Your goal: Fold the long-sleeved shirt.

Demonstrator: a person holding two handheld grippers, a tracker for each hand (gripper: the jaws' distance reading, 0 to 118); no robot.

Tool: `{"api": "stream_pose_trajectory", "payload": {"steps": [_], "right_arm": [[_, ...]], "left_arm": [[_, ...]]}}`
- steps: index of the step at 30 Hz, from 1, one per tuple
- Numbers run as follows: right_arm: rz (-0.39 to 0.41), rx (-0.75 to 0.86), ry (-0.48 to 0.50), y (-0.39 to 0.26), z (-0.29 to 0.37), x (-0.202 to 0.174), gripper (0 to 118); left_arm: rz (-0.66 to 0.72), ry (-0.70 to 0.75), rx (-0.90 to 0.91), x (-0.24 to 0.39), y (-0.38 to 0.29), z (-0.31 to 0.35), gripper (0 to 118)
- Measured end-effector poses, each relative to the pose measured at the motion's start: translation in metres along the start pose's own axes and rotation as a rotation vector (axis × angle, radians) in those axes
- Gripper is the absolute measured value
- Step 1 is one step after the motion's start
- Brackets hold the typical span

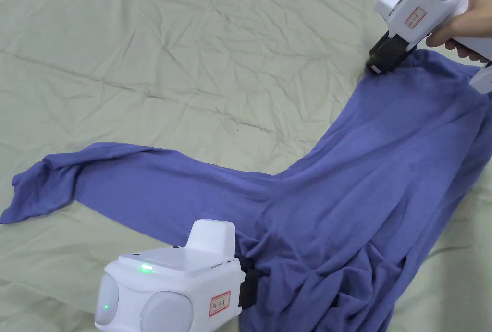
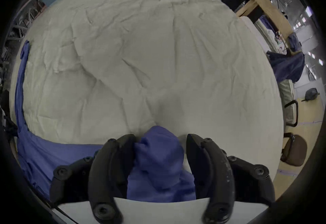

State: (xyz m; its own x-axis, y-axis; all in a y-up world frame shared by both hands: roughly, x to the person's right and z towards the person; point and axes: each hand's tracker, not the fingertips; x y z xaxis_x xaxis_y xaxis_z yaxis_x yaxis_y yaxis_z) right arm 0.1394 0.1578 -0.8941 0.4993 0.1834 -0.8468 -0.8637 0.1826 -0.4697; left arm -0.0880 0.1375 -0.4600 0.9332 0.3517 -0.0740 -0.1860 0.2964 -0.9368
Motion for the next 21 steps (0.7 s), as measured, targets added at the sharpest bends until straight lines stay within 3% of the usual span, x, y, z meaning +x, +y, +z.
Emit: {"api": "stream_pose_trajectory", "payload": {"steps": [1, 3, 4, 5, 6, 8, 10, 14, 21], "right_arm": [[-0.04, 0.014, -0.034, -0.001, 0.001, -0.004, 64], [-0.005, 0.0, -0.051, 0.001, 0.002, -0.009, 63], [-0.005, -0.005, -0.049, 0.003, 0.006, -0.009, 55], [-0.011, -0.018, -0.037, 0.005, 0.011, -0.009, 38], [-0.008, -0.018, -0.035, 0.006, 0.014, -0.012, 10], [-0.038, 0.0, -0.167, 0.004, 0.029, -0.023, 7], [-0.049, 0.028, -0.096, -0.004, 0.044, -0.031, 7], [-0.041, 0.107, -0.184, -0.027, 0.097, -0.053, 7], [-0.159, 0.268, -0.239, -0.082, 0.242, -0.086, 7]], "left_arm": [[-0.003, 0.0, 0.0, 0.0, -0.001, 0.0, 3], [-0.009, 0.003, -0.005, 0.001, 0.0, 0.0, 3], [-0.021, 0.01, -0.003, 0.003, 0.0, -0.001, 3], [-0.029, 0.015, 0.005, 0.005, -0.003, 0.0, 3], [-0.029, 0.017, 0.013, 0.005, -0.005, 0.0, 3], [-0.032, 0.008, 0.041, 0.002, -0.011, 0.003, 3], [-0.004, -0.025, 0.062, -0.003, -0.013, 0.01, 3], [0.009, -0.002, 0.116, -0.015, -0.013, 0.032, 3], [0.055, -0.045, 0.29, -0.04, 0.019, 0.101, 3]]}}
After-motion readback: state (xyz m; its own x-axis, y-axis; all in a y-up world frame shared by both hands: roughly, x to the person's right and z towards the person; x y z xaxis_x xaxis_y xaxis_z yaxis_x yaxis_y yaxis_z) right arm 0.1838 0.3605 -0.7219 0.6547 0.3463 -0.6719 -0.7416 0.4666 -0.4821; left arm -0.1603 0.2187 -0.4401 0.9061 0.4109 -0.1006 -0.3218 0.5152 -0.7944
